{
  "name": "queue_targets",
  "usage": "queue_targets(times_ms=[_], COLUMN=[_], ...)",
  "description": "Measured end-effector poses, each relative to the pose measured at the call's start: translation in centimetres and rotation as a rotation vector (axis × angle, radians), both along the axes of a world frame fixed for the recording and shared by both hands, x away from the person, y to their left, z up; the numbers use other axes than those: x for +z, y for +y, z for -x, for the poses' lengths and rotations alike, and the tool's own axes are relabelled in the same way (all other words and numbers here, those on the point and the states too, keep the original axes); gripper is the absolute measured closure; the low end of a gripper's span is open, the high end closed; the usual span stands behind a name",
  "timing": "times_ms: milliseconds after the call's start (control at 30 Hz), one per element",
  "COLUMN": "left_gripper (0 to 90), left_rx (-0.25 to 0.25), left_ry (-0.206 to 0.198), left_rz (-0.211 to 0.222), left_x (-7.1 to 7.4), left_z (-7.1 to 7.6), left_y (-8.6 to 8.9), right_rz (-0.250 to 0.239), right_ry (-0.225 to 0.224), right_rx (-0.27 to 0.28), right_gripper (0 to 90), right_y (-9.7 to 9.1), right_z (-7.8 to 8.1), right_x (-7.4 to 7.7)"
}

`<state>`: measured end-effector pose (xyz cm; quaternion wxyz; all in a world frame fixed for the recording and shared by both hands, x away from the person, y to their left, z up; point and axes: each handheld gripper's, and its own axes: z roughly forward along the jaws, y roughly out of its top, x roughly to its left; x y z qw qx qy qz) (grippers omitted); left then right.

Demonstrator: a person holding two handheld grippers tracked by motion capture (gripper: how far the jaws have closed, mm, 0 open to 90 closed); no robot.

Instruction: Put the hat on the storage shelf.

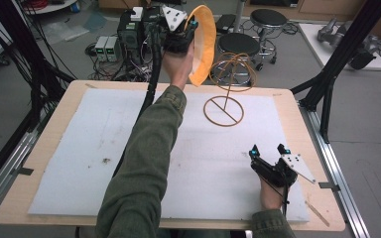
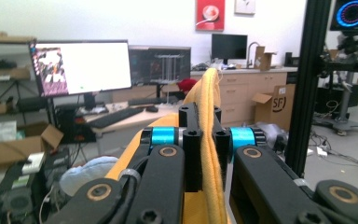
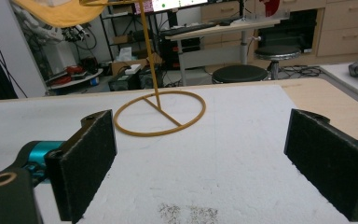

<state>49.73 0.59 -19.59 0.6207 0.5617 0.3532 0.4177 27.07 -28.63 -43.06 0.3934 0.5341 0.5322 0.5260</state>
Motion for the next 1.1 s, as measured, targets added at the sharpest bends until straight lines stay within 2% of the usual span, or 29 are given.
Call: queue_targets(times_ms=[67, 233, 533, 633, 733, 900, 967, 1067, 1100], left_gripper=[87.6, 87.6, 87.6, 87.5, 87.6, 87.5, 87.5, 87.5, 87.5], left_rx=[-0.018, -0.084, -0.181, -0.221, -0.246, -0.28, -0.284, -0.279, -0.281], left_ry=[-0.005, -0.025, -0.067, -0.101, -0.125, -0.136, -0.147, -0.166, -0.166], left_rz=[-0.007, 0.026, -0.001, -0.015, -0.03, -0.042, -0.075, -0.158, -0.168], left_x=[0.3, 0.6, 0.4, 0.0, -0.5, -1.6, -2.0, -2.7, -3.0], left_z=[0.2, 0.6, 1.1, 1.6, 2.0, 2.3, 2.4, 2.5, 2.5], left_y=[-0.9, -3.3, -6.9, -8.2, -9.7, -11.5, -12.3, -13.3, -13.5], right_rz=[-0.003, -0.013, -0.011, 0.008, -0.001, 0.009, 0.006, -0.002, -0.007], right_ry=[-0.001, 0.001, 0.003, -0.006, -0.01, -0.023, -0.028, -0.027, -0.019], right_rx=[0.004, 0.004, -0.002, -0.002, -0.007, -0.009, -0.012, -0.006, -0.005], right_gripper=[8.0, 8.0, 8.0, 8.0, 8.0, 8.0, 7.9, 7.9, 8.0], right_y=[0.0, -0.1, -0.2, -0.3, -0.2, -0.2, -0.2, -0.3, -0.3], right_z=[-0.1, -0.1, 0.1, 0.3, 0.4, 0.7, 0.8, 0.7, 0.8], right_x=[0.0, 0.0, 0.0, 0.1, 0.1, 0.2, 0.3, 0.2, 0.2])
